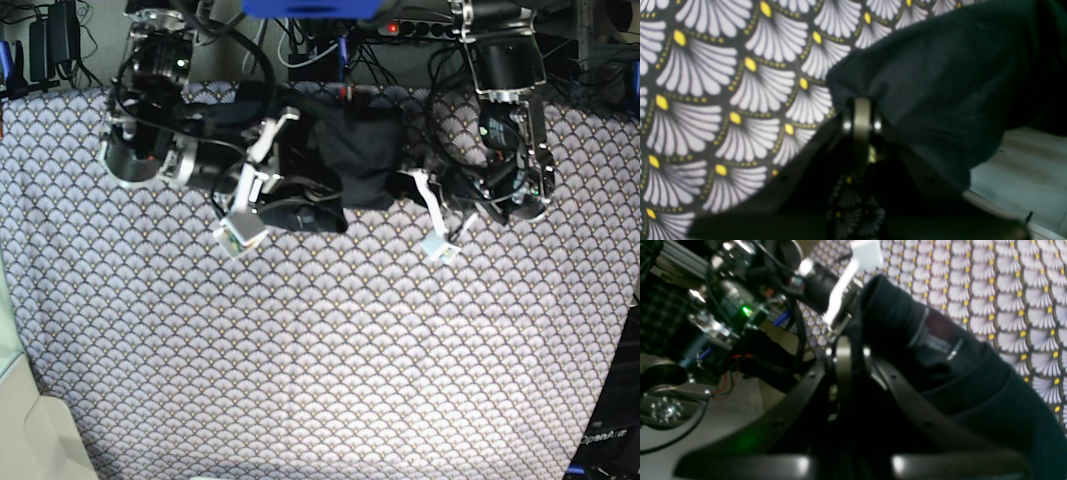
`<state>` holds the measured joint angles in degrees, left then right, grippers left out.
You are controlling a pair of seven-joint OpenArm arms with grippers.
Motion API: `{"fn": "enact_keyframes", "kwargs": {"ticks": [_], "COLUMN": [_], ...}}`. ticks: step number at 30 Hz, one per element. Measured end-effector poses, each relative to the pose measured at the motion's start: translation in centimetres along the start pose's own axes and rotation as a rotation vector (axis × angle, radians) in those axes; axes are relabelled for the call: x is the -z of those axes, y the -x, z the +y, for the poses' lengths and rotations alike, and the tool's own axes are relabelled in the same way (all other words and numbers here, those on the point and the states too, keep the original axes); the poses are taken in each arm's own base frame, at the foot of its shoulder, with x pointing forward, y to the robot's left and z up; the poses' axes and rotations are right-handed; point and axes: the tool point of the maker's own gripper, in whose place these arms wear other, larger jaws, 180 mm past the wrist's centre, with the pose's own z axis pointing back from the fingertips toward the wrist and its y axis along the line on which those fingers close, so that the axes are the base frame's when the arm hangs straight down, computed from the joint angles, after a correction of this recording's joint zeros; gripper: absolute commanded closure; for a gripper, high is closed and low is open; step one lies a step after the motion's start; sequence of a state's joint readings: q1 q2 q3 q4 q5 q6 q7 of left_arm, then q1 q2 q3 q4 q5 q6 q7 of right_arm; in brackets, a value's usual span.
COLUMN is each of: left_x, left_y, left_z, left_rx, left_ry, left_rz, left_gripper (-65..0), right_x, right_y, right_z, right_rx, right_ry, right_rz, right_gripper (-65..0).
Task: Fold the T-shirt properly
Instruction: 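Lift the band's end with the right gripper and fold it toward the middle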
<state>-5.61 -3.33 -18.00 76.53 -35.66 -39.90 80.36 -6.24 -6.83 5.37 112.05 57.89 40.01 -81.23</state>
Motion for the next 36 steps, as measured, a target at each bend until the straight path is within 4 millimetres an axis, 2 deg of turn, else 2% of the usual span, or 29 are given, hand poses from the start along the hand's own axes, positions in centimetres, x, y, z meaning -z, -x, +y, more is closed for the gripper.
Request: {"fn": "enact_keyframes", "kwargs": {"ticks": [4, 10, 15, 19, 24, 27, 31, 36], "left_x": [0.0, -0.3, -2.1, -3.7, -5.9, -6.4, -6.2, -6.2], "left_y": [0.0, -0.1, -0.1, -1.6, -2.3, -1.7, 0.4, 0.5], "left_z": [0.0, 0.3, 2.5, 2.3, 3.2, 3.6, 4.0, 3.9], "left_rx": [0.000, -0.018, -0.093, -0.106, -0.100, -0.107, -0.130, -0.133], "left_ry": [0.000, -0.002, -0.045, 0.023, 0.040, 0.036, 0.026, 0.029], "left_rz": [0.000, -0.016, -0.076, -0.170, -0.226, -0.225, -0.180, -0.181], "left_gripper": [0.0, 0.0, 0.0, 0.0, 0.0, 0.0, 0.0, 0.0], "right_x": [0.1, 0.9, 1.0, 2.2, 3.3, 3.9, 4.5, 5.3], "right_y": [-0.8, -1.0, -0.6, 0.6, 2.0, 2.0, 1.4, 1.0], "right_z": [-0.2, 0.9, 0.6, 0.7, 1.1, 1.7, 1.5, 2.1], "right_rx": [-0.021, -0.037, -0.035, -0.034, -0.013, -0.023, -0.035, -0.072], "right_ry": [0.000, -0.036, -0.039, -0.084, -0.128, -0.155, -0.170, -0.198], "right_rz": [-0.007, -0.003, 0.012, 0.082, 0.129, 0.142, 0.144, 0.168], "right_gripper": [-1.4, -1.5, -1.5, -1.5, -1.5, -1.5, -1.5, -2.8]}}
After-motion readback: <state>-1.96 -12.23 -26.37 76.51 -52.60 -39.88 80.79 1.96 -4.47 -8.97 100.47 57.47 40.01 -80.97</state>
